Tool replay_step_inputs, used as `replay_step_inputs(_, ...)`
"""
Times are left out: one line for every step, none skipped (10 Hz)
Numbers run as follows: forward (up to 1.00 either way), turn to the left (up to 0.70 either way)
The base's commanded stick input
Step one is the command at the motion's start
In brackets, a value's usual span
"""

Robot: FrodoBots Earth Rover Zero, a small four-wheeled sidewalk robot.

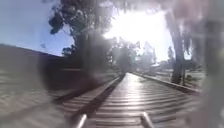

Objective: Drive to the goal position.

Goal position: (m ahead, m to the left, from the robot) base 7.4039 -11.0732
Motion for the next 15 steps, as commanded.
replay_step_inputs(1.00,0.00)
replay_step_inputs(1.00,0.00)
replay_step_inputs(1.00,0.00)
replay_step_inputs(1.00,0.00)
replay_step_inputs(1.00,0.00)
replay_step_inputs(1.00,0.00)
replay_step_inputs(1.00,0.00)
replay_step_inputs(1.00,0.00)
replay_step_inputs(1.00,-0.29)
replay_step_inputs(1.00,-0.36)
replay_step_inputs(1.00,-0.05)
replay_step_inputs(1.00,-0.02)
replay_step_inputs(1.00,0.00)
replay_step_inputs(1.00,0.00)
replay_step_inputs(1.00,0.00)
